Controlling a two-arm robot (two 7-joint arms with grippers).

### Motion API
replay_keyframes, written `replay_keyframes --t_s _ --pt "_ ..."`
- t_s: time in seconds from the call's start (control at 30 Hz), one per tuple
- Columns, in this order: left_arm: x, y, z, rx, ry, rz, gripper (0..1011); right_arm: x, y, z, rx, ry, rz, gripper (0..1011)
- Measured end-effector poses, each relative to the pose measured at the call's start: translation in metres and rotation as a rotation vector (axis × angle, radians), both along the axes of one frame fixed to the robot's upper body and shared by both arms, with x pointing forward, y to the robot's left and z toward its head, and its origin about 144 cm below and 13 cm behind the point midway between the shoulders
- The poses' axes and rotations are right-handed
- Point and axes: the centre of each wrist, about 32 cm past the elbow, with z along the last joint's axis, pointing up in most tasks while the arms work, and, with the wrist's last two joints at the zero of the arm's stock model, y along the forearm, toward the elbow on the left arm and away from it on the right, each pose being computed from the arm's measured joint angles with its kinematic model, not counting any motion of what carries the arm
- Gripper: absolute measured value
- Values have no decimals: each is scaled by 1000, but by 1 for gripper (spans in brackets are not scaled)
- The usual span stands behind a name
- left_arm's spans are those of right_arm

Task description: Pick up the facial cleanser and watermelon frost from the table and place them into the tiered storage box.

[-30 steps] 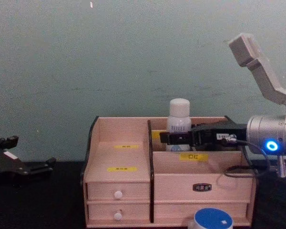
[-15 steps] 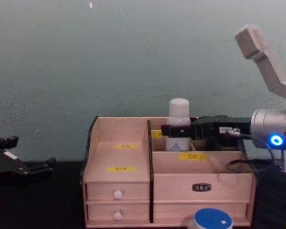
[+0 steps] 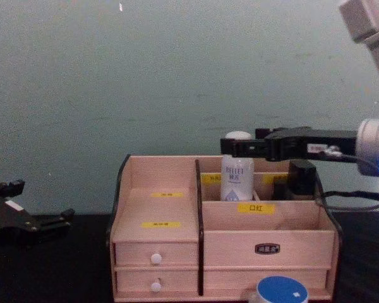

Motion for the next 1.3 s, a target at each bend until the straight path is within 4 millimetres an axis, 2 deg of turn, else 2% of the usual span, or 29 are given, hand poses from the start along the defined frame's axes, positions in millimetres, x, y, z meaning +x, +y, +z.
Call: replay_keyframes --t_s 0.37,0.5,0.73,0.93,1.3 --pt "0 0 0 0 0 0 1001 -42 -20 2 -48 11 22 1000" --pt "0 0 0 0 0 0 1002 -64 -29 -4 -75 30 42 1000" --pt "0 0 0 0 0 0 1001 -87 -36 -15 -118 64 66 1000" --pt "0 0 0 0 0 0 1002 -99 -37 -30 -180 138 65 1000" --pt "0 0 0 0 0 0 1001 -100 -35 -46 -225 202 49 1000"
